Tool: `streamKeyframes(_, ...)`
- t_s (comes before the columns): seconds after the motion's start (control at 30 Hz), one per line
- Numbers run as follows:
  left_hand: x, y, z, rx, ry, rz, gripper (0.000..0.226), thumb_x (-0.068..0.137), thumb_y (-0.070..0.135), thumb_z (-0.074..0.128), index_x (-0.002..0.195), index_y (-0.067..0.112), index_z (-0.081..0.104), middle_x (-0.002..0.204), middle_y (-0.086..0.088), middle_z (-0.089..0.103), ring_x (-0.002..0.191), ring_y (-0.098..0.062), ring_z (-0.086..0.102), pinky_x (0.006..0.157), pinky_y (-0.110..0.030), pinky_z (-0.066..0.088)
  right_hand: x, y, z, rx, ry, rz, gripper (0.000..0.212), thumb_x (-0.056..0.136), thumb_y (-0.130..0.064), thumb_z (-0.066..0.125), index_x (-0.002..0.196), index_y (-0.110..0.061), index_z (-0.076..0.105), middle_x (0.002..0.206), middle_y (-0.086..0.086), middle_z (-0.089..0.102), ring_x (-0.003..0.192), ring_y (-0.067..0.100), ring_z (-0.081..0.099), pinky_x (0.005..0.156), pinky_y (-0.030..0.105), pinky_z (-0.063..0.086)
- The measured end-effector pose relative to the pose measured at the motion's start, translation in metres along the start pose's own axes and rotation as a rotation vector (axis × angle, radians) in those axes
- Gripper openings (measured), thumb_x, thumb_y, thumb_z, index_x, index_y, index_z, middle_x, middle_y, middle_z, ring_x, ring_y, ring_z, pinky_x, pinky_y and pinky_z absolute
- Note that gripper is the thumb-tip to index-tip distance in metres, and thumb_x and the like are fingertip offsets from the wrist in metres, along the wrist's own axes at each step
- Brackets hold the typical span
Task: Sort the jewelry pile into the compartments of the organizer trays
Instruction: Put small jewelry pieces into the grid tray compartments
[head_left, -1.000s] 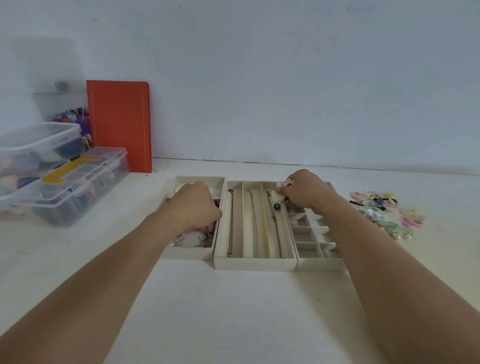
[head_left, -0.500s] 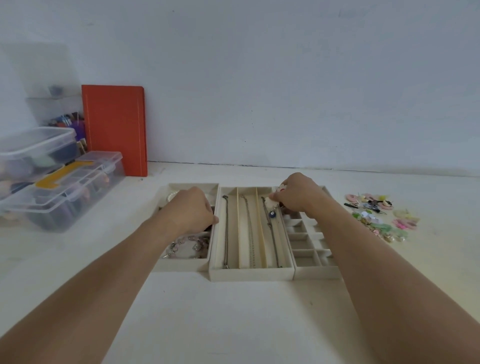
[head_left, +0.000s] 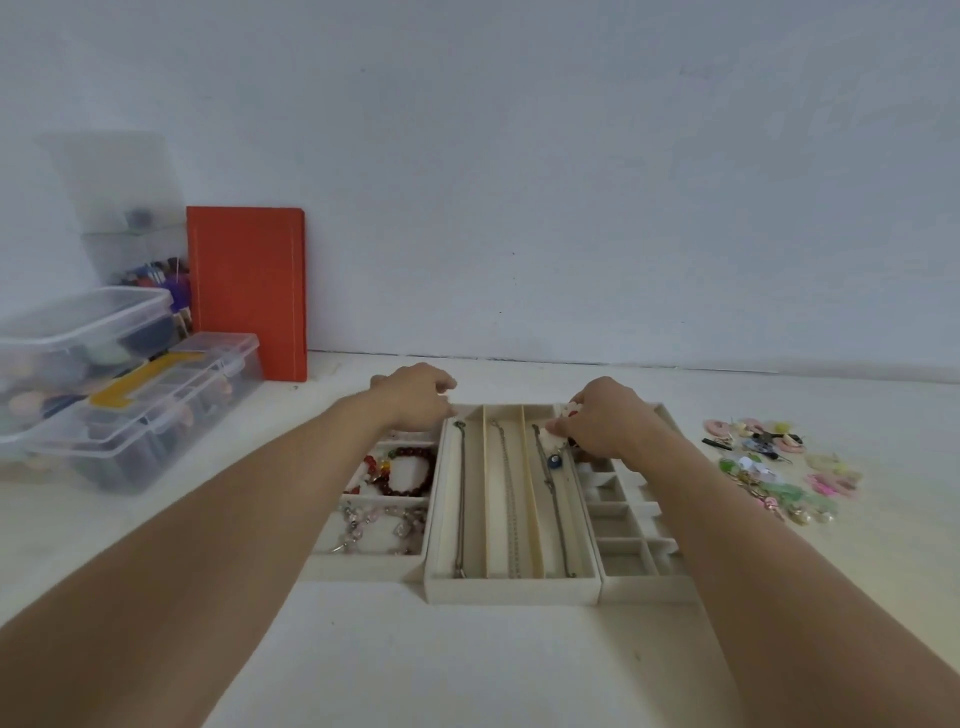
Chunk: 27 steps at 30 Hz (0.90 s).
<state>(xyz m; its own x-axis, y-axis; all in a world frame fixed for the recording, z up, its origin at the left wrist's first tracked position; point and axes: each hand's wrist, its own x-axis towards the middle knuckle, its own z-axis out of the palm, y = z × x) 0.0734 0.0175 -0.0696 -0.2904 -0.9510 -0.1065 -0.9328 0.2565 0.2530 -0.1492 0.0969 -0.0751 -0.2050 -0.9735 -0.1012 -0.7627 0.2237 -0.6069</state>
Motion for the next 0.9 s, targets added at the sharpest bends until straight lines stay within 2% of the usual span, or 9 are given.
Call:
streamKeyframes(0.13,0.009,-0.006,0.007,-0.24,0.024,-0.003,0.025,0.093,0.018,0.068,0.118,0.016,0.072,0.128,0.0,0.067,0.118,-0.015,0.059,0.101,-0.029,0.045,0.001,-0.001,0.002,0.042,-0.005,-0.003,0.031,0.093,-0.027,0.072,0.103,0.001,0.067,0.086,0.013,0.071,0.079,0.03,0.073,0.054,0.027,0.049)
streamKeyframes(0.23,0.011,-0.004,0.009,-0.285,0.07,-0.006,0.018,0.092,0.015,0.07,0.109,0.014,0.076,0.119,-0.001,0.071,0.112,-0.014,0.062,0.091,-0.024,0.044,0.002,-0.002,0.004,0.035,-0.009,0.0,0.031,0.092,-0.026,0.072,0.103,0.002,0.067,0.075,0.012,0.066,0.066,0.028,0.066,0.059,0.031,0.053)
streamKeyframes(0.37,0.013,-0.002,0.013,-0.284,0.117,-0.023,0.012,0.091,0.015,0.071,0.101,0.015,0.079,0.115,-0.002,0.072,0.111,-0.015,0.062,0.088,-0.024,0.044,0.002,-0.004,0.004,-0.012,-0.016,-0.014,0.03,0.091,-0.03,0.073,0.096,-0.002,0.064,0.076,0.011,0.067,0.074,0.028,0.071,0.067,0.032,0.055)
streamKeyframes(0.43,0.013,-0.002,0.013,-0.291,0.12,-0.029,0.011,0.091,0.015,0.072,0.099,0.015,0.079,0.113,-0.003,0.073,0.109,-0.016,0.062,0.088,-0.025,0.045,0.0,-0.005,0.004,-0.04,-0.027,-0.019,0.027,0.091,-0.03,0.074,0.086,-0.007,0.061,0.069,0.009,0.063,0.068,0.027,0.067,0.062,0.029,0.052)
streamKeyframes(0.53,0.012,-0.003,0.012,-0.293,0.11,-0.031,0.01,0.09,0.015,0.073,0.098,0.015,0.079,0.112,-0.003,0.073,0.109,-0.016,0.063,0.089,-0.025,0.046,-0.001,-0.006,0.005,-0.034,-0.036,-0.022,0.026,0.09,-0.029,0.074,0.093,-0.004,0.068,0.069,0.01,0.062,0.064,0.024,0.062,0.065,0.031,0.054)
streamKeyframes(0.6,0.011,-0.005,0.011,-0.293,0.104,-0.033,0.011,0.09,0.015,0.073,0.099,0.014,0.079,0.113,-0.003,0.073,0.11,-0.017,0.062,0.09,-0.025,0.046,-0.002,-0.006,0.005,-0.022,-0.041,-0.023,0.024,0.09,-0.028,0.074,0.09,-0.004,0.068,0.066,0.009,0.061,0.062,0.023,0.061,0.063,0.028,0.051)
streamKeyframes(0.73,0.01,-0.009,0.014,-0.316,0.119,-0.038,0.013,0.091,0.017,0.072,0.102,0.014,0.079,0.116,-0.004,0.072,0.113,-0.018,0.062,0.093,-0.026,0.046,-0.003,-0.007,0.004,-0.006,-0.047,-0.034,0.031,0.09,-0.028,0.073,0.076,-0.009,0.054,0.064,0.009,0.062,0.063,0.025,0.064,0.074,0.034,0.058)
streamKeyframes(0.9,0.01,-0.012,0.018,-0.35,0.134,-0.039,0.013,0.092,0.016,0.072,0.102,0.015,0.079,0.116,-0.003,0.072,0.112,-0.017,0.062,0.096,-0.028,0.046,-0.004,-0.007,0.005,0.014,-0.049,-0.046,0.024,0.09,-0.028,0.074,0.087,-0.006,0.065,0.068,0.009,0.064,0.063,0.024,0.066,0.078,0.036,0.06)
